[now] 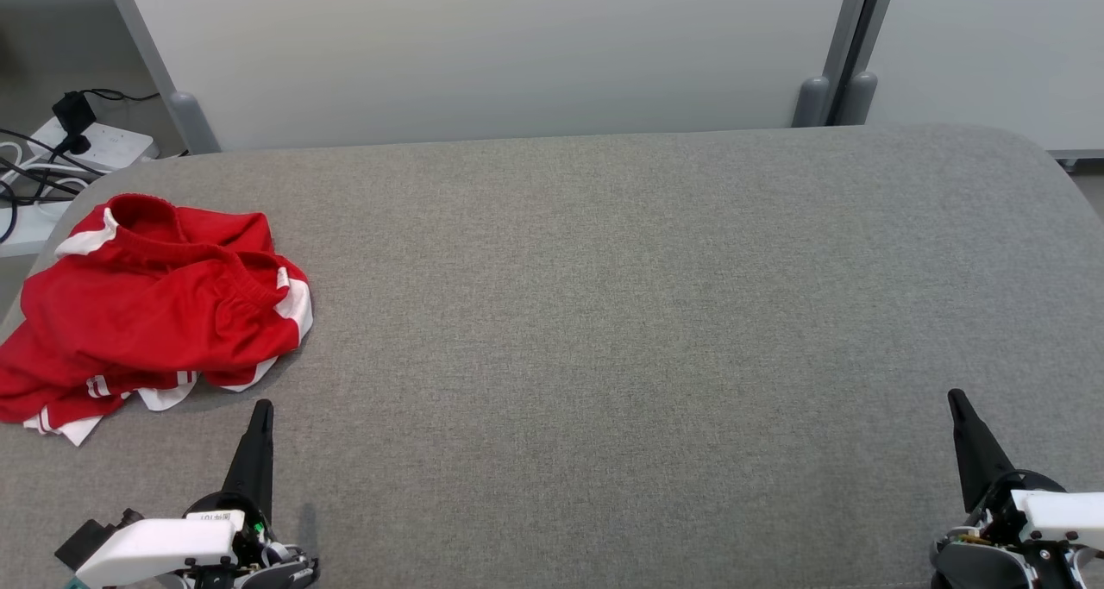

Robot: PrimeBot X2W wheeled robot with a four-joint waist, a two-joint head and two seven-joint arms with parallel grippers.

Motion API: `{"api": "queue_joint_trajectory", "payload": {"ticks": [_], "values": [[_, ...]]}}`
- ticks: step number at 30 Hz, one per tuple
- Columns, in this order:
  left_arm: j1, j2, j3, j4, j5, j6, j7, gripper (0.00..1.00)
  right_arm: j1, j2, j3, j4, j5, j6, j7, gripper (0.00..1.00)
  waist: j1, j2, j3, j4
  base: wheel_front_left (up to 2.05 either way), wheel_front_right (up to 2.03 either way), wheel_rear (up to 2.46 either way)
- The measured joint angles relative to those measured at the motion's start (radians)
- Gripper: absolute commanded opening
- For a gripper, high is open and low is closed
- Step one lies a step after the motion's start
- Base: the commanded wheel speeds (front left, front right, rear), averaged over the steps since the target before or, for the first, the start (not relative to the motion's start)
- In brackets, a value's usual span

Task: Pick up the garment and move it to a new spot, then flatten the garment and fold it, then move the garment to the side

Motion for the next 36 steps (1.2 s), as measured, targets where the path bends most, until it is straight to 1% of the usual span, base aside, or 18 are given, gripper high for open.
{"api": "queue_joint_trajectory", "payload": {"ticks": [36], "values": [[0.000, 0.000, 0.000, 0.000, 0.000, 0.000, 0.000, 0.00, 0.000, 0.000, 0.000, 0.000, 0.000, 0.000, 0.000, 0.00, 0.0000, 0.0000, 0.000, 0.000, 0.00, 0.00, 0.00]]}}
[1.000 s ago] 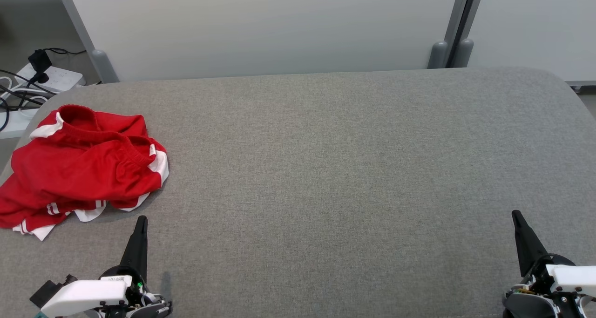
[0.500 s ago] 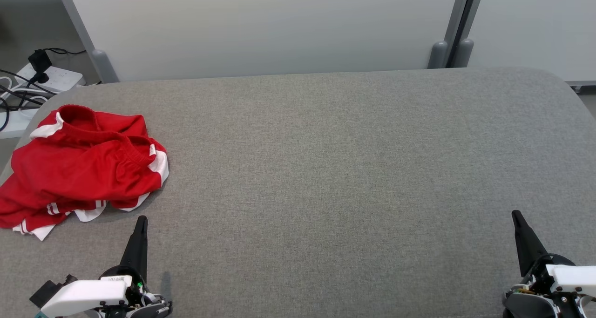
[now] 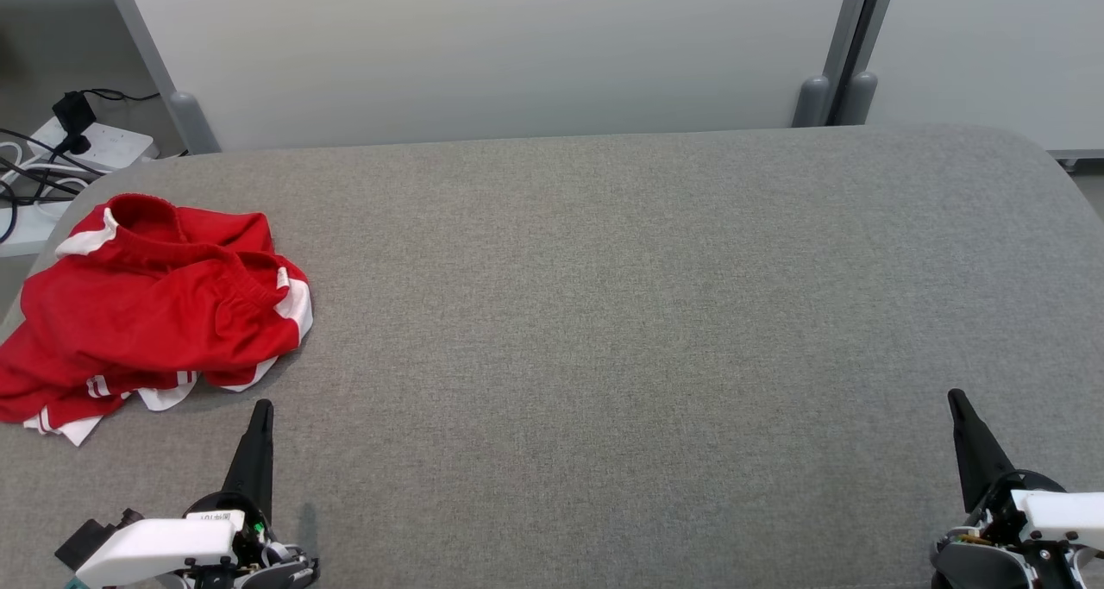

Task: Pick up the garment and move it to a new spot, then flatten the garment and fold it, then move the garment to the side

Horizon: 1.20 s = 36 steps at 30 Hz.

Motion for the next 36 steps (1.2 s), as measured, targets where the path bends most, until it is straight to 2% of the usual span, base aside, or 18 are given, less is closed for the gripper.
{"api": "queue_joint_trajectory", "payload": {"ticks": [15, 16, 24, 36], "values": [[0.000, 0.000, 0.000, 0.000, 0.000, 0.000, 0.000, 0.00, 0.000, 0.000, 0.000, 0.000, 0.000, 0.000, 0.000, 0.00, 0.0000, 0.0000, 0.000, 0.000, 0.00, 0.00, 0.00], [0.000, 0.000, 0.000, 0.000, 0.000, 0.000, 0.000, 1.00, 0.000, 0.000, 0.000, 0.000, 0.000, 0.000, 0.000, 1.00, 0.0000, 0.0000, 0.000, 0.000, 0.00, 0.00, 0.00], [0.067, -0.026, -0.003, 0.077, 0.000, 0.002, -0.003, 1.00, 0.053, 0.025, 0.010, 0.069, -0.002, -0.003, 0.000, 1.00, 0.0000, 0.0000, 0.003, 0.000, 0.00, 0.00, 0.00], [0.037, -0.011, -0.026, 0.093, 0.039, 0.002, -0.038, 1.00, 0.014, 0.011, 0.047, 0.081, -0.036, -0.003, -0.028, 1.00, 0.0004, 0.0000, 0.004, 0.000, 0.00, 0.00, 0.00]]}}
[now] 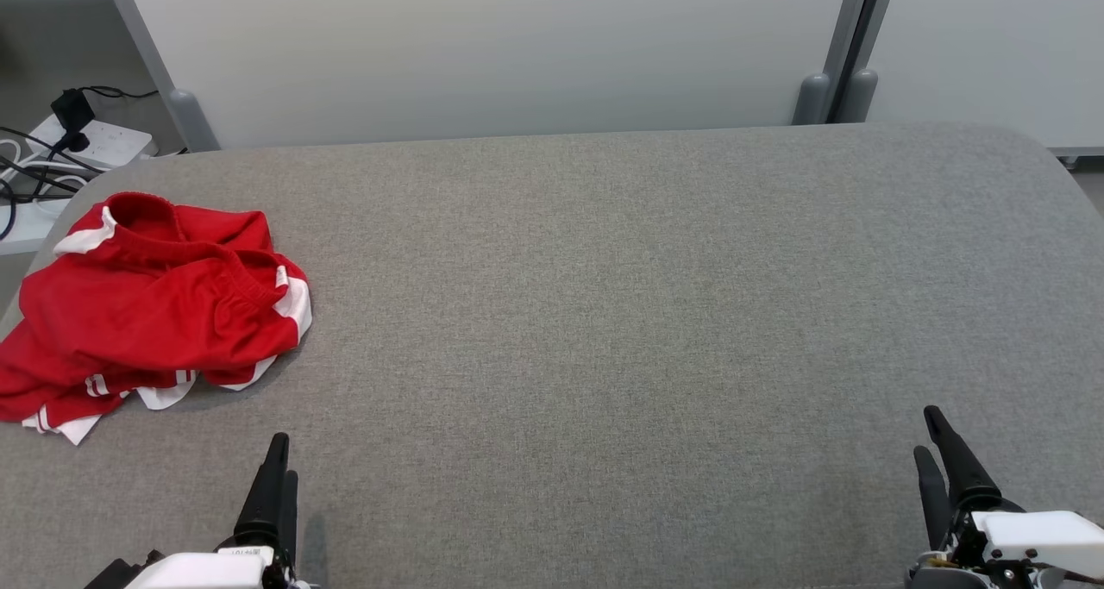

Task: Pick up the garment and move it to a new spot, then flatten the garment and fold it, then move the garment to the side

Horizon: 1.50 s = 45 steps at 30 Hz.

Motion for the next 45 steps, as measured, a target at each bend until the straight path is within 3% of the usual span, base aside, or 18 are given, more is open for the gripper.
{"api": "queue_joint_trajectory", "payload": {"ticks": [10, 45], "values": [[-0.026, 0.010, -0.010, 0.021, 0.107, 0.000, -0.030, 1.00, -0.049, -0.021, 0.035, 0.026, -0.085, 0.000, -0.036, 1.00, -0.0001, 0.0000, 0.003, -0.001, 0.00, 0.00, 0.00], [-0.140, 0.037, -0.025, 0.116, 0.659, 0.003, -0.132, 1.00, -0.201, -0.065, 0.130, 0.148, -0.558, 0.000, -0.137, 1.00, -0.0003, 0.0000, 0.016, -0.015, 0.00, 0.00, 0.00]]}}
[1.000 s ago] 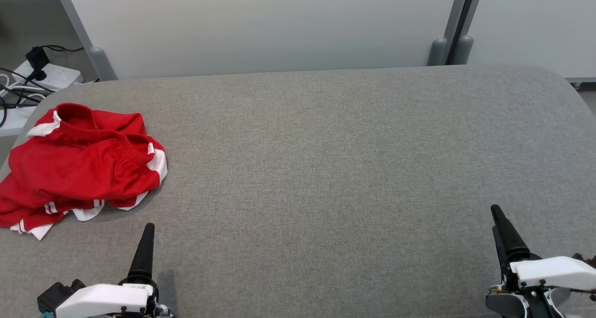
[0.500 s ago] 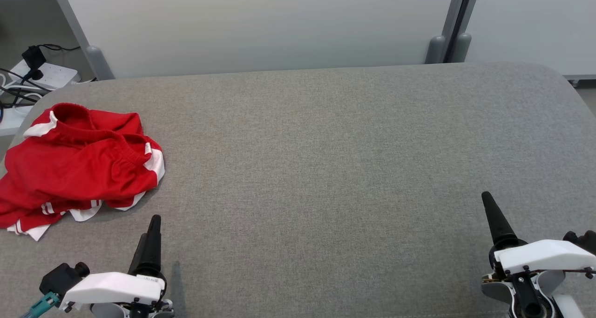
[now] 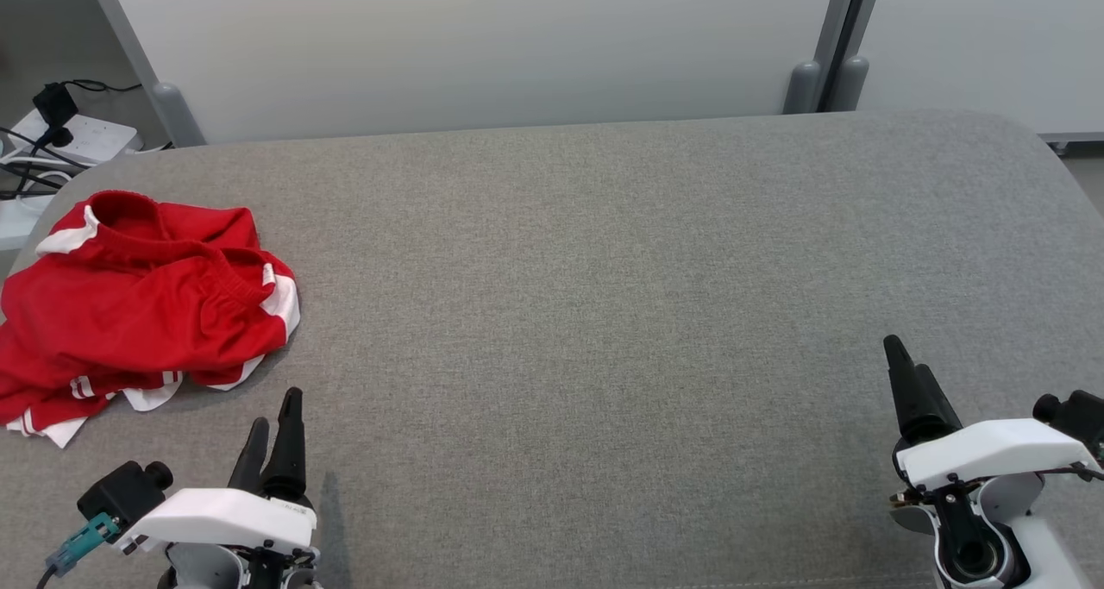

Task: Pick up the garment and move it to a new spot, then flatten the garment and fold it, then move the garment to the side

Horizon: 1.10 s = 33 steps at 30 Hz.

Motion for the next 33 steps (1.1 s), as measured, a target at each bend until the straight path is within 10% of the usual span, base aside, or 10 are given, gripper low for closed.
{"api": "queue_joint_trajectory", "payload": {"ticks": [33], "values": [[-0.080, 0.018, 0.038, 0.055, 0.416, 0.014, -0.089, 1.00, -0.125, -0.031, 0.056, 0.090, -0.365, 0.000, -0.089, 1.00, 0.0000, 0.0000, 0.003, -0.009, 0.00, 0.00, 0.00]]}}
